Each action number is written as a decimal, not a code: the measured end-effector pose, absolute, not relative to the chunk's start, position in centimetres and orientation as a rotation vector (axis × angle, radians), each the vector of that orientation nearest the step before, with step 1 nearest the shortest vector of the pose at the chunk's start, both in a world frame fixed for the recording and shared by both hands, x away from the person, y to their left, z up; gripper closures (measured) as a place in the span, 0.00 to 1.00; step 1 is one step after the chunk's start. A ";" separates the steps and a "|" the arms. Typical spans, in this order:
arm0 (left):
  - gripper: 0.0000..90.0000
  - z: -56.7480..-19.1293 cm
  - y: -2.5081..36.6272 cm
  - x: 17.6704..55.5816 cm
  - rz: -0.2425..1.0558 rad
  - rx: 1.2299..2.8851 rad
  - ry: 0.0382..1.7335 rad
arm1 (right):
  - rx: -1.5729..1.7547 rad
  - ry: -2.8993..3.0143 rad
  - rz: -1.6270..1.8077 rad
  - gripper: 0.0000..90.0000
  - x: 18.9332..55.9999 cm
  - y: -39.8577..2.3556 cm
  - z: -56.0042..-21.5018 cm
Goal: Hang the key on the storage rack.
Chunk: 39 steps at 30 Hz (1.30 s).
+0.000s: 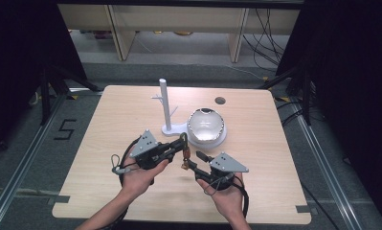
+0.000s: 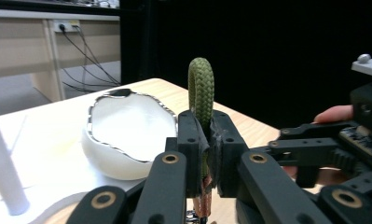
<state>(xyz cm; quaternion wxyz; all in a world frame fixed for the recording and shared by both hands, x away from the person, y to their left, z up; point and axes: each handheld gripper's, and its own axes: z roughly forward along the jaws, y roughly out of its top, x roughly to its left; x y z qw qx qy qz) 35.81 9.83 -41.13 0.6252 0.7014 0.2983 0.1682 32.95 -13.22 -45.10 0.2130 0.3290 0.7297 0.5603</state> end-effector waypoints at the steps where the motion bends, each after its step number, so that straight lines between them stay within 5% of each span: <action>1: 0.93 -41.1 9.9 35.8 0.398 1.612 0.684 | 0.906 2.021 1.561 0.62 33.0 -13.3 -45.2; 39: 0.93 -40.3 17.2 37.8 0.670 1.572 0.847 | 1.026 2.031 1.467 0.56 32.0 -17.3 -46.7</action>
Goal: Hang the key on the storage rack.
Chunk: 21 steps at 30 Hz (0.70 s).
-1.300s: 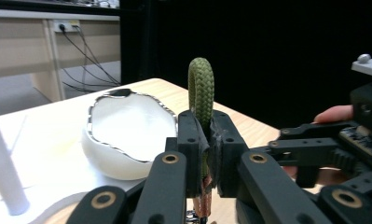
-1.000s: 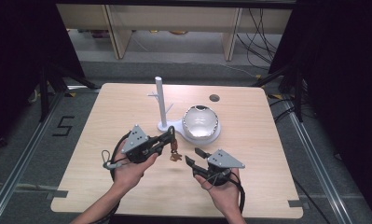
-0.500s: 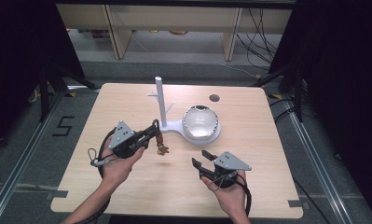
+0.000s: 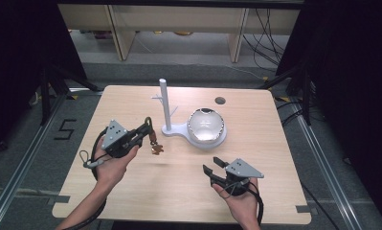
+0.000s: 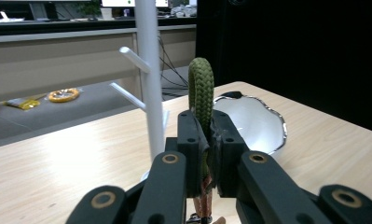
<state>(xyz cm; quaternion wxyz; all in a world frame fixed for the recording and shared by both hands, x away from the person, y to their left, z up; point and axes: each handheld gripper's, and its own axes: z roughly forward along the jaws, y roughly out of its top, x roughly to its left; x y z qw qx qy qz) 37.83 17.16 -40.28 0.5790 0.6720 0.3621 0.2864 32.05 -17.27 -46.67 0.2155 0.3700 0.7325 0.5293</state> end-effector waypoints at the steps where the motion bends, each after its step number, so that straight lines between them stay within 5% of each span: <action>1: 0.93 -40.2 17.3 37.9 0.678 1.570 0.849 | 1.023 2.032 1.466 0.56 32.0 -17.4 -46.7; 21: 0.93 -40.1 18.2 40.2 0.794 1.577 0.927 | 1.064 2.020 1.470 0.56 31.5 -18.8 -47.7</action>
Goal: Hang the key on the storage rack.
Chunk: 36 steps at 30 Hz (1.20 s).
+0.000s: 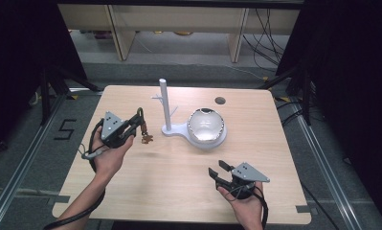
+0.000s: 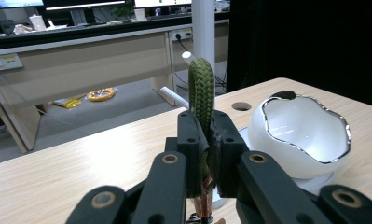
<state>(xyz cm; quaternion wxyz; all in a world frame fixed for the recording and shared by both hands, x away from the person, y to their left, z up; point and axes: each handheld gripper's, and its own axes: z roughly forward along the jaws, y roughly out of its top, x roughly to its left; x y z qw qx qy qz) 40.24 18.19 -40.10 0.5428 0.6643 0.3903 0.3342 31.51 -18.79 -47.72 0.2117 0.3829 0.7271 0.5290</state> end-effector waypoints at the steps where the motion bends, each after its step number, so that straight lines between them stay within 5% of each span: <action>1: 0.93 -40.2 18.1 40.4 0.798 1.578 0.930 | 1.091 2.017 1.461 0.56 31.3 -18.7 -47.8; 36: 0.93 -39.7 15.7 45.2 0.908 1.612 0.991 | 1.134 2.032 1.477 0.56 31.1 -18.9 -48.5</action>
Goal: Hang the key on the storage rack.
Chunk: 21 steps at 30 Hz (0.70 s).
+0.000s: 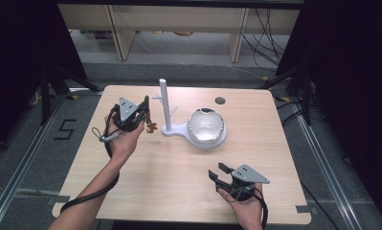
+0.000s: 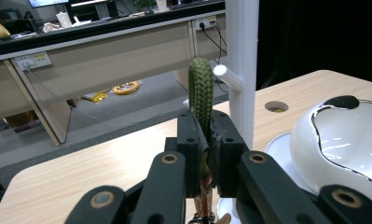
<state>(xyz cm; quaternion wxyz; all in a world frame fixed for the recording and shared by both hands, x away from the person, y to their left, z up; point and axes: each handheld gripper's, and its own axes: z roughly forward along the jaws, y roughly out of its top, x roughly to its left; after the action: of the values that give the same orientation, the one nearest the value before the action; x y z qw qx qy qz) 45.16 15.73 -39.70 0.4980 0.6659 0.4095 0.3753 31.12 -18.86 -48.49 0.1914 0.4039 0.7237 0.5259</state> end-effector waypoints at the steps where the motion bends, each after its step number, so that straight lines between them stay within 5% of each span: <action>1: 0.93 -39.6 15.6 45.3 0.912 1.611 0.991 | 1.111 2.032 1.472 0.56 31.2 -18.9 -48.5; 21: 0.92 -39.7 14.1 45.3 0.984 1.649 0.939 | 1.116 2.029 1.494 0.56 31.4 -19.1 -48.7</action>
<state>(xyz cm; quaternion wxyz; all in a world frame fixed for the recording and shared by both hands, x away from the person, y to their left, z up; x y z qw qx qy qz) 45.28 14.05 -39.69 0.4812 0.6762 0.3851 0.4036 31.39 -19.12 -48.68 0.1917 0.3975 0.7225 0.5322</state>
